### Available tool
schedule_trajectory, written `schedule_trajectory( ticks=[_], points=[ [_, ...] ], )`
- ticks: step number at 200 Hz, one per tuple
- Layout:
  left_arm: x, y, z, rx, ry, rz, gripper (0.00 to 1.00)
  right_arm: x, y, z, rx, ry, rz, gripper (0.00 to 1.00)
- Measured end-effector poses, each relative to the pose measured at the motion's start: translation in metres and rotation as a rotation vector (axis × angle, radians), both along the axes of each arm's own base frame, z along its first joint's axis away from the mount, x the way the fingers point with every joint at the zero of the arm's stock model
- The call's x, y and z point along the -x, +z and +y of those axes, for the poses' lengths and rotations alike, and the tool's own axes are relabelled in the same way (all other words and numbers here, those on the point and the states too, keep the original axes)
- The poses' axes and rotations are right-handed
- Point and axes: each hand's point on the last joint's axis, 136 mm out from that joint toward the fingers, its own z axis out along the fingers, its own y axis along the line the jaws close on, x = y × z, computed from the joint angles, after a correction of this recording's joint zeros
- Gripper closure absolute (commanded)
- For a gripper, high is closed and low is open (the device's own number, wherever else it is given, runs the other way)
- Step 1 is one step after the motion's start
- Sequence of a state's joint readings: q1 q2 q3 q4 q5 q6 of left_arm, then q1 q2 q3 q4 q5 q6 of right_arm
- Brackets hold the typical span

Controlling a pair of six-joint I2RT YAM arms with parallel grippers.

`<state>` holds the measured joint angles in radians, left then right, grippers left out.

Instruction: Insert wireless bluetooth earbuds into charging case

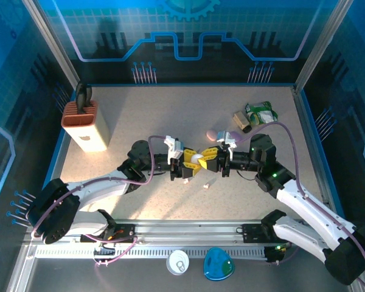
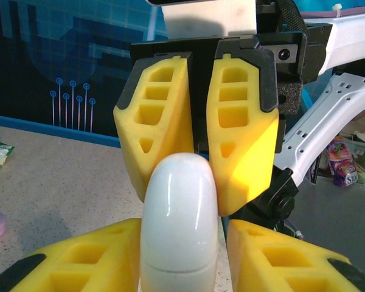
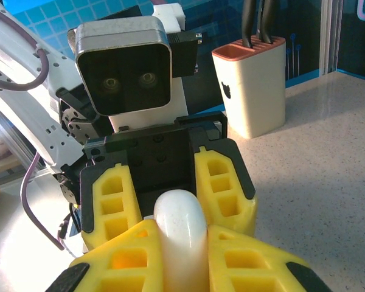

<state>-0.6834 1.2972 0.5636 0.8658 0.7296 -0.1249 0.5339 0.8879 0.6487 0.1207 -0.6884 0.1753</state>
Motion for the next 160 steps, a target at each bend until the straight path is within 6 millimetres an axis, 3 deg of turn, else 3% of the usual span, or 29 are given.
schedule_trajectory(
  ticks=[58,107,142,160],
  points=[
    [-0.002,-0.0003,0.0004,0.0,0.011,0.001,0.67,0.0015,-0.0026,-0.001,0.011,0.001,0.003,0.88],
    [-0.0016,-0.0022,0.0008,-0.003,0.011,0.004,0.62,0.004,0.0009,-0.003,0.007,-0.002,-0.007,0.88],
    [-0.0001,-0.0028,0.0009,-0.002,0.005,0.003,0.74,0.0031,0.0014,-0.0038,0.006,-0.008,-0.009,0.88],
    [0.0006,-0.0033,0.0012,-0.002,0.001,0.008,0.85,0.0029,0.0007,-0.0037,0.007,-0.005,-0.006,0.88]
  ],
)
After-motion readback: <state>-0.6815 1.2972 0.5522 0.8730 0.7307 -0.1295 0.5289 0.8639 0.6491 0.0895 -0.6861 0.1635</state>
